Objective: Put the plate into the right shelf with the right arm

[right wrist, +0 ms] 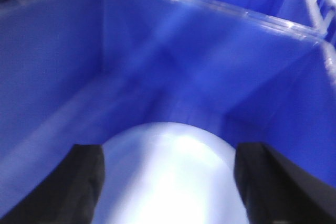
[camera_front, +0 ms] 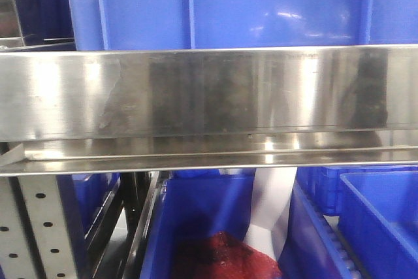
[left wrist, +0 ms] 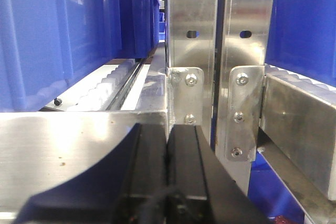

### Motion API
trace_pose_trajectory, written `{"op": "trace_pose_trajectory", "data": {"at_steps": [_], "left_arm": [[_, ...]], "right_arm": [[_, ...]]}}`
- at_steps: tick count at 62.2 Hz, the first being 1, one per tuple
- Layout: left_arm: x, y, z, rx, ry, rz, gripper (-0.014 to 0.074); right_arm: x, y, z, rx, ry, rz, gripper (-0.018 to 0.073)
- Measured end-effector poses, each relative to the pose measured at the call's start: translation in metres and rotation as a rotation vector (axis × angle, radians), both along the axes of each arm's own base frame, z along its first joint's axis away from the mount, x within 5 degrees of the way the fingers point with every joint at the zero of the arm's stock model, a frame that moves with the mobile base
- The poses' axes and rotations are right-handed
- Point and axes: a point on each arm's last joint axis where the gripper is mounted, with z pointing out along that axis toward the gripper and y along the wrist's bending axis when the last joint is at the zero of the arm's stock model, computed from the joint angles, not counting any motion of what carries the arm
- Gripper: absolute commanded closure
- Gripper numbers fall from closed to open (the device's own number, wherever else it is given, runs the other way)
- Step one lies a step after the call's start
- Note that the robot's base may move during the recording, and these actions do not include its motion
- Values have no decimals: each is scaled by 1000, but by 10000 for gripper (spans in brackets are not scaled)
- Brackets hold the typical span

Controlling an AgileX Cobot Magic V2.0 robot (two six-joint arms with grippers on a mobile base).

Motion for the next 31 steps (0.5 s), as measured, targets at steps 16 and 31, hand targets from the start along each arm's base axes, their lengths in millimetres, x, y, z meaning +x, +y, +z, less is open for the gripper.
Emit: {"op": "trace_pose_trajectory", "data": {"at_steps": [16, 31], "left_arm": [[0, 0, 0, 0, 0, 0, 643], [0, 0, 0, 0, 0, 0, 643]], "right_arm": [[-57, -28, 60, 75, -149, -7, 325], [-133, -66, 92, 126, -245, -21, 504]]}}
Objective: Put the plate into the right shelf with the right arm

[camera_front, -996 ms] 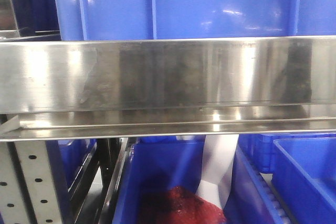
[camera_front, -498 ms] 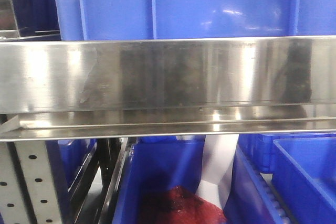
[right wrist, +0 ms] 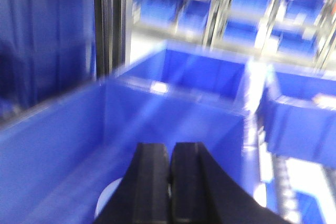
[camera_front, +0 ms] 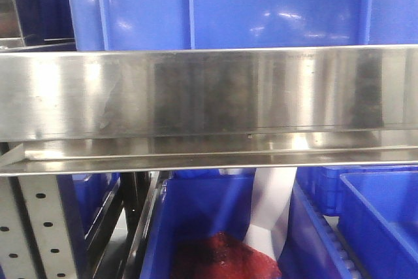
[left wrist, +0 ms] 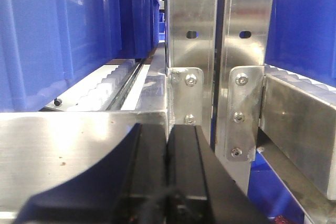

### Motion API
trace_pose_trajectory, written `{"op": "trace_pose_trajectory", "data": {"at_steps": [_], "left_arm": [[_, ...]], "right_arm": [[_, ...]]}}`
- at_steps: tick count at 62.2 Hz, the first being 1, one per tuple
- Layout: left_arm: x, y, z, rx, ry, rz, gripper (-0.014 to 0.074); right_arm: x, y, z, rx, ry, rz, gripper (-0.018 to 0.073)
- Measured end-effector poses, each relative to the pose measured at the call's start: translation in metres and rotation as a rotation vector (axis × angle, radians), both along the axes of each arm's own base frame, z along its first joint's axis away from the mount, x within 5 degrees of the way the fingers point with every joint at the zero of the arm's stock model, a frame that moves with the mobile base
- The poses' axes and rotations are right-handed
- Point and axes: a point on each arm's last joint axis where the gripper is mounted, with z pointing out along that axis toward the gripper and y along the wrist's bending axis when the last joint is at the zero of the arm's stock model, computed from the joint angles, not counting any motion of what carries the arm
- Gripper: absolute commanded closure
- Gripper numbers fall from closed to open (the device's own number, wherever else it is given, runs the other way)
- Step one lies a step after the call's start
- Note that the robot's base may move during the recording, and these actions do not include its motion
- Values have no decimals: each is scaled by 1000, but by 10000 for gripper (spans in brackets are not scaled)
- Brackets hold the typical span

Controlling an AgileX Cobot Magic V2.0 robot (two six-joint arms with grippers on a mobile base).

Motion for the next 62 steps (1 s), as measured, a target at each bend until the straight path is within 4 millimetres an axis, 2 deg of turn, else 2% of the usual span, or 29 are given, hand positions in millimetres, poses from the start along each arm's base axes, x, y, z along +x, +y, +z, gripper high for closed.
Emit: {"op": "trace_pose_trajectory", "data": {"at_steps": [9, 19, 32, 41, 48, 62], "left_arm": [[0, 0, 0, 0, 0, 0, 643], [0, 0, 0, 0, 0, 0, 643], [0, 0, 0, 0, 0, 0, 643], [0, 0, 0, 0, 0, 0, 643], [0, 0, 0, 0, 0, 0, 643], [0, 0, 0, 0, 0, 0, 643]], "right_arm": [[-46, -22, -15, 12, -24, 0, 504], [-91, -44, -56, 10, -19, -1, 504], [-137, -66, -113, 18, -37, -1, 504], [-153, -74, -144, 21, -41, -3, 504], [-157, -76, -162, 16, -28, -4, 504], [-154, -75, -178, -7, 26, -10, 504]]}}
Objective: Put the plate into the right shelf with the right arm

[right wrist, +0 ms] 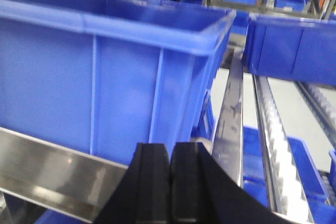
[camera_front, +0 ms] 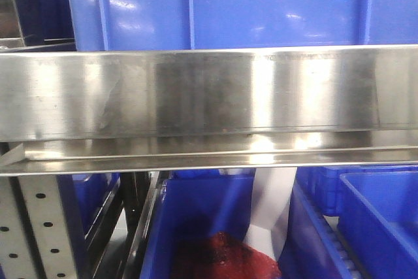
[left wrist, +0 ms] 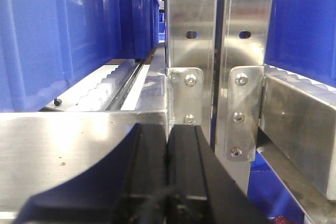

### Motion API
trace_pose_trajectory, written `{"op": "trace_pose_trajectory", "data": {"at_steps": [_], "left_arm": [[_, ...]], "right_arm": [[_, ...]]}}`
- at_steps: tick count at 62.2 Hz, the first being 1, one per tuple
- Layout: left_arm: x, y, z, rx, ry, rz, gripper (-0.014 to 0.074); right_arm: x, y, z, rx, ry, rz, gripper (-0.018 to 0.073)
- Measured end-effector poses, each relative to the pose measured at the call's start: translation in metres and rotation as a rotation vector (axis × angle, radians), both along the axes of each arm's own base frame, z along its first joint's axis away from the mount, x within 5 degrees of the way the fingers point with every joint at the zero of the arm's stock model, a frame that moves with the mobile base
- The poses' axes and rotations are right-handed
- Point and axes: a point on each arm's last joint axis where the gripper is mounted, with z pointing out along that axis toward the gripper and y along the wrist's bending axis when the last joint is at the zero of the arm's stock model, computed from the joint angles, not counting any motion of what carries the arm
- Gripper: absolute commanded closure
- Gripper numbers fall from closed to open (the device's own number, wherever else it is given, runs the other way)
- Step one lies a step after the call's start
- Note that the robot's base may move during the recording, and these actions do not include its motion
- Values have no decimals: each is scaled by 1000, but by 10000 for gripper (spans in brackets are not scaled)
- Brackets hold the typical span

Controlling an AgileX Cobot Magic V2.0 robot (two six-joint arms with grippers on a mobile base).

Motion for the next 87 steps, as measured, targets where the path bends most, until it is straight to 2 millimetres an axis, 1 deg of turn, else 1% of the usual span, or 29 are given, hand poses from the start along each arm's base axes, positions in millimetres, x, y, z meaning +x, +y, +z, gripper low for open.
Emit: {"op": "trace_pose_trajectory", "data": {"at_steps": [21, 29, 32, 41, 49, 57, 60, 66, 70, 75, 87], "left_arm": [[0, 0, 0, 0, 0, 0, 643], [0, 0, 0, 0, 0, 0, 643], [0, 0, 0, 0, 0, 0, 643], [0, 0, 0, 0, 0, 0, 643], [0, 0, 0, 0, 0, 0, 643], [0, 0, 0, 0, 0, 0, 643], [0, 0, 0, 0, 0, 0, 643], [0, 0, 0, 0, 0, 0, 643], [0, 0, 0, 0, 0, 0, 643], [0, 0, 0, 0, 0, 0, 643], [0, 0, 0, 0, 0, 0, 643]], "right_arm": [[0, 0, 0, 0, 0, -2, 504], [3, 1, -7, 3, 13, -38, 504], [5, 2, -12, 3, 20, -55, 504], [15, 5, -37, 15, 29, -130, 504], [21, 2, -64, 53, 18, -214, 504], [22, -1, -89, 68, -16, -277, 504], [21, -1, -96, 74, -36, -280, 504], [21, -2, -119, 80, -49, -288, 504], [21, -2, -129, 81, -52, -290, 504], [21, -2, -135, 81, -43, -291, 504], [21, -2, -135, 81, -46, -291, 504]]}}
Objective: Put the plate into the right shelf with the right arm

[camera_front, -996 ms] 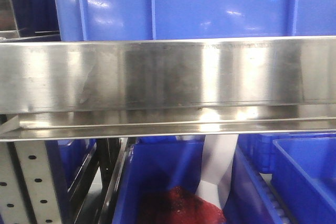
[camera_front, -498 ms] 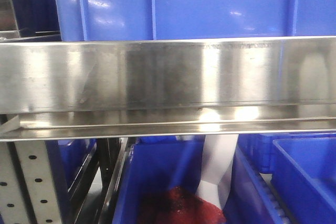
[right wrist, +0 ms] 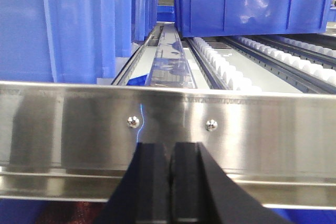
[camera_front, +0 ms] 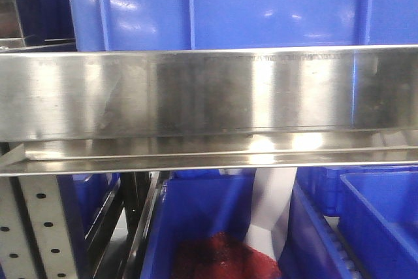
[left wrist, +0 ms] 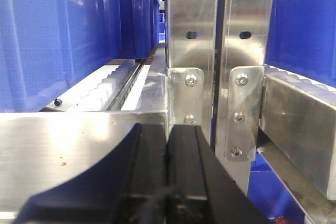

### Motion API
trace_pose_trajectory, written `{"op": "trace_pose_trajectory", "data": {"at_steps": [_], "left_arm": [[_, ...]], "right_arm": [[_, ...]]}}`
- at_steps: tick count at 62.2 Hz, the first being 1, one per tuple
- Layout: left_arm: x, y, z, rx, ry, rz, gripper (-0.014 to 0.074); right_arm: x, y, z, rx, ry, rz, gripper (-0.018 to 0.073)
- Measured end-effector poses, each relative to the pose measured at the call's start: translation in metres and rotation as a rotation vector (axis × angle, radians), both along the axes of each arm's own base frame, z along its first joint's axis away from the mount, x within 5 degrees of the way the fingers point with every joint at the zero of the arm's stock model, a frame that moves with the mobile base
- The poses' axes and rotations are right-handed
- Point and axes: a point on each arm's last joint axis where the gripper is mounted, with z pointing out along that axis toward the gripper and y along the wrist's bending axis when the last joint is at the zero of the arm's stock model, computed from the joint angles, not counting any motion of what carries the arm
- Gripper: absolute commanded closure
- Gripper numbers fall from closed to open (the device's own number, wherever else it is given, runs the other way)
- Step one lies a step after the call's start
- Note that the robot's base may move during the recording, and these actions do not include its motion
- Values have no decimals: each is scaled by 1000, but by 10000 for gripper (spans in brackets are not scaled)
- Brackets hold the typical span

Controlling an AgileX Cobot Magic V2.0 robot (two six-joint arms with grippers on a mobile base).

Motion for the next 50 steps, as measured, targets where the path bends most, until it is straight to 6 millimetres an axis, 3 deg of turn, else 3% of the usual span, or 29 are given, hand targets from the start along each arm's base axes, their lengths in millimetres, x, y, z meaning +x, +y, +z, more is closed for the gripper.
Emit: {"op": "trace_pose_trajectory", "data": {"at_steps": [50], "left_arm": [[0, 0, 0, 0, 0, 0, 643]], "right_arm": [[0, 0, 0, -2, 0, 0, 504]]}}
